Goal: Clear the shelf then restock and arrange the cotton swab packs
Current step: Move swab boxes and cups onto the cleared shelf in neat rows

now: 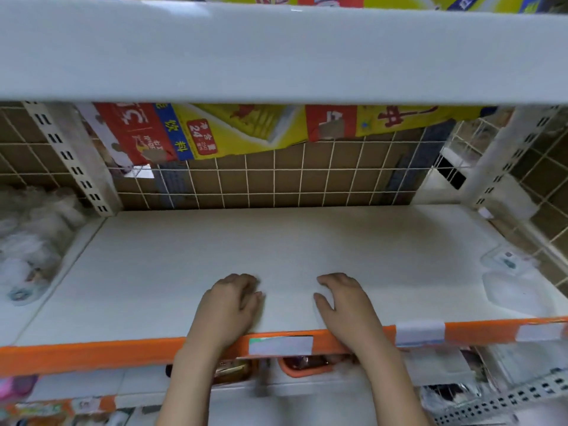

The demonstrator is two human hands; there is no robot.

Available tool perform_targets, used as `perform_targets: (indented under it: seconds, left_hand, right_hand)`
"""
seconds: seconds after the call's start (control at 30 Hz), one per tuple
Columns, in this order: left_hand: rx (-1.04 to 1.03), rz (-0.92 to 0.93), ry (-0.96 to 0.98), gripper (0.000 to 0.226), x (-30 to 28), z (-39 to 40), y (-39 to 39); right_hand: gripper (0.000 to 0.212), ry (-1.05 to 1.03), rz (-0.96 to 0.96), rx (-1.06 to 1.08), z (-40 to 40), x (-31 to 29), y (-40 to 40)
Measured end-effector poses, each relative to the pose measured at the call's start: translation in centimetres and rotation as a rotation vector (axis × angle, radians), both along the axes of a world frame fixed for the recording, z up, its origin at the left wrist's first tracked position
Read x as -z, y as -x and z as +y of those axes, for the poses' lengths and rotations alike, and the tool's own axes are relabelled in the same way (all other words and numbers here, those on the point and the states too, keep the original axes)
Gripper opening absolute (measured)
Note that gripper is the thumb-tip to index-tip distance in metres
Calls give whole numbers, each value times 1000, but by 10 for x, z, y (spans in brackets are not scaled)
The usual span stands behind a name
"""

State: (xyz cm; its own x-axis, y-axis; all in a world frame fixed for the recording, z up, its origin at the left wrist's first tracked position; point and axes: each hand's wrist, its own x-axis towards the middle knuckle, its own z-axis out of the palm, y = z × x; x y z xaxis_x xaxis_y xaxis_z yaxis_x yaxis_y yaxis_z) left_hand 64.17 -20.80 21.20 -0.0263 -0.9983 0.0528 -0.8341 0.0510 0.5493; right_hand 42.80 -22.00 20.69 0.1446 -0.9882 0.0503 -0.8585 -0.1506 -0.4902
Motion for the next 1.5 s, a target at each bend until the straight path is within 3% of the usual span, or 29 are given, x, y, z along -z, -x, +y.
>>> perform_targets:
  seconds: [0.2,0.47,0.87,1.0,1.1,1.17,1.23,1.5]
  left_hand:
    - [-62,-17,28,44,-1,-8,1]
    - [13,44,85,26,-6,-27,31]
    - [-5,-6,97,25,-3,-50,132]
    - [84,2,89,40,-5,-50,211]
    - [169,-24,103,31,-8,-51,274]
    - [239,-30,124,44,-12,-51,314]
    - [313,-38,121,60,-15,-51,350]
    - [487,-177,-21,73,-8,-60,415]
  right_hand:
    - [38,33,-20,-53,-6,-2,6]
    - [37,81,-23,94,-6,-13,55]
    - [34,209,-70,243,-17,-37,199]
    - [33,215,-70,274,-14,-39,270]
    - [32,199,-52,309,-12,-35,315]
    - [34,186,-42,332,-10,-33,338]
    - [37,161,-36,339,-6,-32,352]
    - [44,131,21,237,-3,-27,361]
